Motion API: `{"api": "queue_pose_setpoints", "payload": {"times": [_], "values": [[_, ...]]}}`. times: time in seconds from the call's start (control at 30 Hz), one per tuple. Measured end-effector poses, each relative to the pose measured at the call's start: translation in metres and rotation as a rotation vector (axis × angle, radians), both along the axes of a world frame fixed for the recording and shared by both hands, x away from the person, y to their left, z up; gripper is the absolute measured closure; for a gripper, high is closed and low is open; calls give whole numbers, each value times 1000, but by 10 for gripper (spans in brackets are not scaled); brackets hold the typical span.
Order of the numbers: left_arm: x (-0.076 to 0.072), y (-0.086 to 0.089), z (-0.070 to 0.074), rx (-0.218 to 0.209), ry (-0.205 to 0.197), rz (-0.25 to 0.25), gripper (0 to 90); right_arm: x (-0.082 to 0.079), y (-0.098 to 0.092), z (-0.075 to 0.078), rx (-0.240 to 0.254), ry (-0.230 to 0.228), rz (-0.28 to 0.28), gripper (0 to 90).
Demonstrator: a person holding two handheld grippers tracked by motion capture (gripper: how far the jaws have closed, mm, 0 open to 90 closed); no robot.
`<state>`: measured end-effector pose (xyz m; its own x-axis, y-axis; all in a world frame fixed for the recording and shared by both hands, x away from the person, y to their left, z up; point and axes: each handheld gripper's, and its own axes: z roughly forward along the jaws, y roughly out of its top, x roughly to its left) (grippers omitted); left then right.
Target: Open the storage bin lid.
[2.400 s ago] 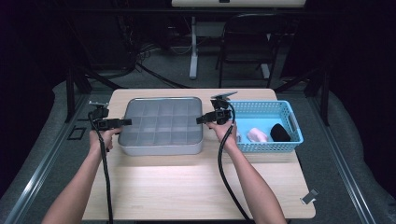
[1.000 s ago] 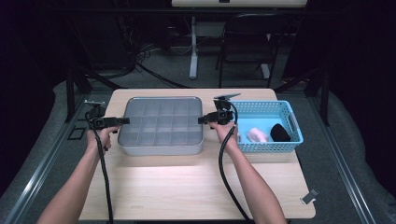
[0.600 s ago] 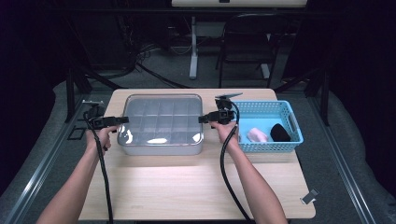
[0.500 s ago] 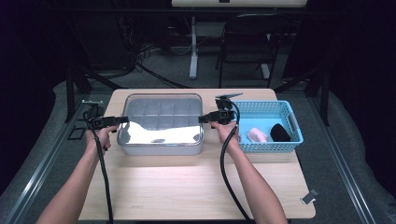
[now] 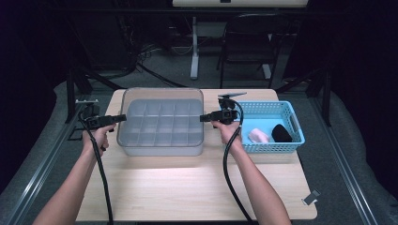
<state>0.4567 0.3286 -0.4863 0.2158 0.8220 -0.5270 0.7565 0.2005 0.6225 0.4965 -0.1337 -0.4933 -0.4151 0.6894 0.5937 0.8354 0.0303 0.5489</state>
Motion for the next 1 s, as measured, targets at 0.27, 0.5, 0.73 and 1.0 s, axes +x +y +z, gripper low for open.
{"api": "queue_pose_setpoints", "payload": {"times": [0.27,0.5,0.73,1.0], "values": [[-7,-4,19,10,-55,-13,616,-4,-6,8,26,-7,-9,685],[-10,-8,27,8,-72,-20,625,-8,-12,15,37,-29,-13,693],[-17,-9,36,-14,-97,-13,623,-18,-15,33,29,-66,10,707],[-28,-15,48,8,-133,-54,647,-34,-25,49,30,-104,-3,739]]}}
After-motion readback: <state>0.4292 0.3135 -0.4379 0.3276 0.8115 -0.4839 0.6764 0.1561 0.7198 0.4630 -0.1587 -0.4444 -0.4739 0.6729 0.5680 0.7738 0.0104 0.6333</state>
